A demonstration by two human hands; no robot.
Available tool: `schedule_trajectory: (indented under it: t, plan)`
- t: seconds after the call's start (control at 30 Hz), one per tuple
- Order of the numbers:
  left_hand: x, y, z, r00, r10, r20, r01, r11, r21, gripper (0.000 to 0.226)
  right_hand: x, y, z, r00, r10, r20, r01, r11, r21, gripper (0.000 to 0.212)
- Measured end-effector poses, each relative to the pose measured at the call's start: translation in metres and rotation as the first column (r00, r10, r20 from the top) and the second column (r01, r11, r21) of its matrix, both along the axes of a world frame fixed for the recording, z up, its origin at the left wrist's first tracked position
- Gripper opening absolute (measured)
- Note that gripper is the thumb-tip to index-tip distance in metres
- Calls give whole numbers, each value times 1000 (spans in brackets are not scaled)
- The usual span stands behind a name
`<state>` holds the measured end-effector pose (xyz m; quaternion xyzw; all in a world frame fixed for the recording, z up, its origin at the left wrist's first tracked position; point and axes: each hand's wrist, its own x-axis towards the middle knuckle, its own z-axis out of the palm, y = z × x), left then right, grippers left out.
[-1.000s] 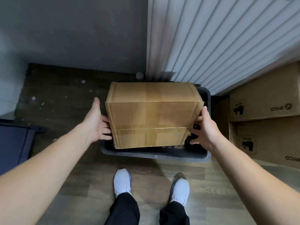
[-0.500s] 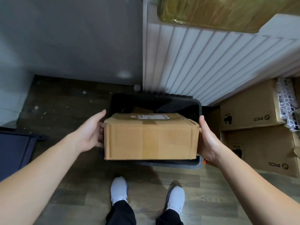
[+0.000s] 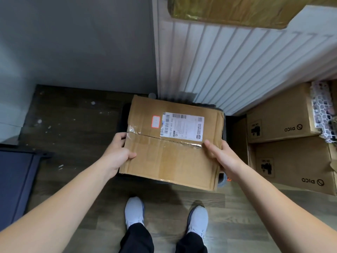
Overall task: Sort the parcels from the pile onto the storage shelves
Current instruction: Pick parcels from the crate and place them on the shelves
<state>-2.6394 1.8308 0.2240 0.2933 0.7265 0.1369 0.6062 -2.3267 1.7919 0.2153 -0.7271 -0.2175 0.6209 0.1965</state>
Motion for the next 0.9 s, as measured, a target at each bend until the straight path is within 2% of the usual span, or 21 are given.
schedule_trajectory:
  t: [0.07,0.17,0.37,0.47,0.57,0.77,0.83,0.9]
  plan:
    - [3,2,1,1000,-22,-14,22,1000,14,60,0,-2,-4,999,-18,47,18,1000,14,75]
    - [8,2,3,998,-54,-30,55,998,40,56,3,-1,-8,991,-63,118,59,997,43,65]
    - [11,5,7,999,-19,-39,21,997,74,33,1,2,-10,985,-11,169,6,1000,31,57]
    - [13,5,10,993,-54,-108,61,996,62,36,-3,4,-9,980,13,199,-23,999,47,45]
    - [11,1,5,979,-101,-174,114,991,65,36,-11,8,-4,954,23,298,-50,995,81,37]
    - [7,-16,-6,995,-37,-91,39,999,15,19,-24,29,10,869,15,495,-119,977,178,12]
    - [9,-20,-8,988,29,-149,-25,999,31,23,-29,40,17,834,49,549,-199,956,216,9]
    - [10,-17,-5,943,79,-323,-41,992,123,43,-36,51,24,789,88,607,-297,921,252,10]
